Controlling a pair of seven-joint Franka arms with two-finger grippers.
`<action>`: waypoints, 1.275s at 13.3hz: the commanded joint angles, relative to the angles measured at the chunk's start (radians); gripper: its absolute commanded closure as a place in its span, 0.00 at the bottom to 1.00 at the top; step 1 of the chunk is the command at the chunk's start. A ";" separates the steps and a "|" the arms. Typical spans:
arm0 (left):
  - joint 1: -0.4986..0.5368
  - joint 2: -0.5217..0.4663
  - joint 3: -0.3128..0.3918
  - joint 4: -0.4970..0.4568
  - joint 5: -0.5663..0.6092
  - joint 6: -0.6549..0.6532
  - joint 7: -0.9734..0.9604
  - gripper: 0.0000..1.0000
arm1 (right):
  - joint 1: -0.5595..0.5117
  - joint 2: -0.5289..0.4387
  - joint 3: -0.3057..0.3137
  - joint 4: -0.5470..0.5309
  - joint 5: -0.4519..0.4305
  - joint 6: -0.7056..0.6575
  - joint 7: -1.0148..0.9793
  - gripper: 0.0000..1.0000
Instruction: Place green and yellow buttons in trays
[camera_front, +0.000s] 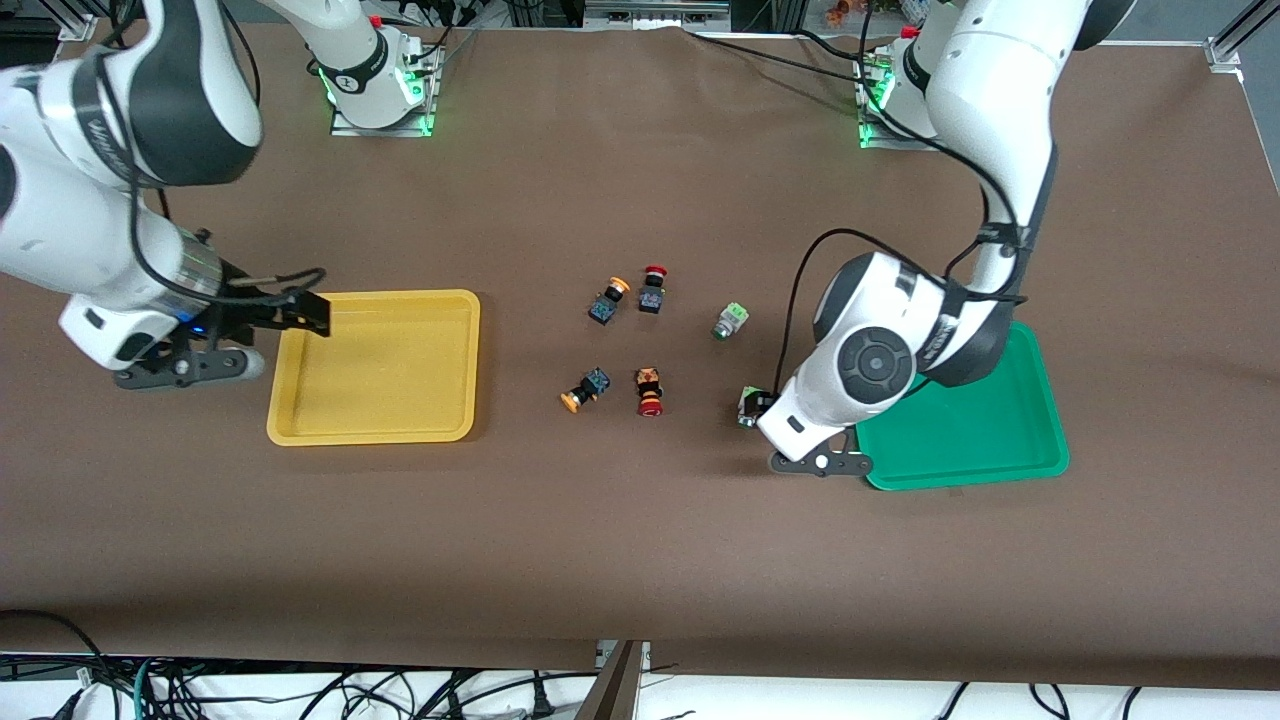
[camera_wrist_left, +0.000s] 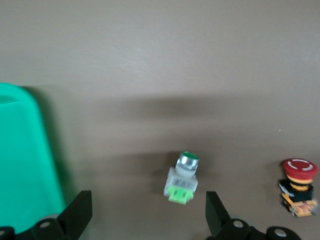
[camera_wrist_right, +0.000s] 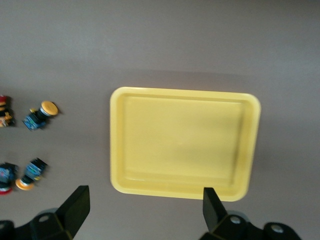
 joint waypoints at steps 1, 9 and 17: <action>-0.029 -0.001 0.015 -0.068 -0.002 0.074 -0.001 0.00 | 0.069 0.056 -0.004 0.010 0.037 0.046 0.154 0.00; -0.058 0.036 0.015 -0.111 0.000 0.135 -0.001 0.00 | 0.258 0.277 -0.004 0.010 0.164 0.276 0.600 0.00; -0.066 0.053 0.015 -0.127 0.000 0.172 -0.001 0.63 | 0.362 0.470 -0.004 0.015 0.312 0.530 0.820 0.00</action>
